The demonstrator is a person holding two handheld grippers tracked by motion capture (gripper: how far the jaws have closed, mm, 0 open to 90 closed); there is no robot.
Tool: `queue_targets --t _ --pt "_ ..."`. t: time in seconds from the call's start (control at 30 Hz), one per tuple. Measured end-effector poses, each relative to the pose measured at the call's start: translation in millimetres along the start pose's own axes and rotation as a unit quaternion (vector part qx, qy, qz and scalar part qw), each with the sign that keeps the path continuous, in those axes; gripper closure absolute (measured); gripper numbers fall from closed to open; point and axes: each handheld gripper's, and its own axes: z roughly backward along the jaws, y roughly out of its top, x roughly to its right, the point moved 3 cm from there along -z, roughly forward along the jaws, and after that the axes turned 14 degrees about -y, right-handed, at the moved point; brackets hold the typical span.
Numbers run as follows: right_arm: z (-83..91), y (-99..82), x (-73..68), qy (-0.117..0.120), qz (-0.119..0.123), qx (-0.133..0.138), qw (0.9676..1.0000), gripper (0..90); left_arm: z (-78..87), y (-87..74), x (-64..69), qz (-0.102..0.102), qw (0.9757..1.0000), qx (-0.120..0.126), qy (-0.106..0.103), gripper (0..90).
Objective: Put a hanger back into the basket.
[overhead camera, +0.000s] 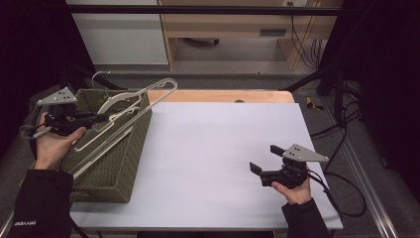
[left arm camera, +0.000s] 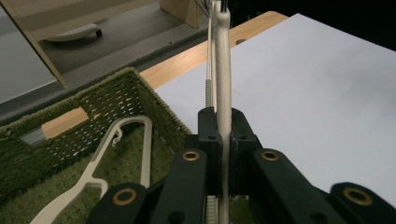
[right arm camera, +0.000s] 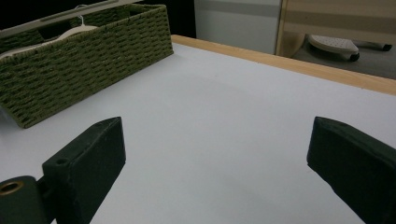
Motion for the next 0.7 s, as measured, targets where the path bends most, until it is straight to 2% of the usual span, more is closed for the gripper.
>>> queue_targets --t 0.07,0.1,0.27,0.53,0.7 --pt "-0.2 -0.2 0.0 -0.001 0.001 -0.001 1.0000 4.8 4.8 -5.8 -9.8 0.005 1.0000 0.005 0.001 86.3" --pt "-0.2 -0.2 0.0 -0.001 0.001 -0.001 1.0000 4.8 4.8 -5.8 -9.8 0.005 1.0000 0.005 0.001 86.3" --pt "-0.2 -0.7 2.0 -0.003 -0.003 -0.001 1.0000 4.8 14.6 -19.0 -27.7 0.019 0.9997 -0.002 0.012 86.3" --pt "0.7 -0.2 3.8 -0.006 -0.004 0.001 1.0000 4.4 26.0 -35.0 -41.7 0.042 0.9987 0.000 0.028 86.3" --pt "1.0 -0.3 5.3 -0.007 -0.003 0.004 1.0000 4.3 30.4 -39.7 -45.6 0.042 0.9984 -0.008 0.036 86.3"
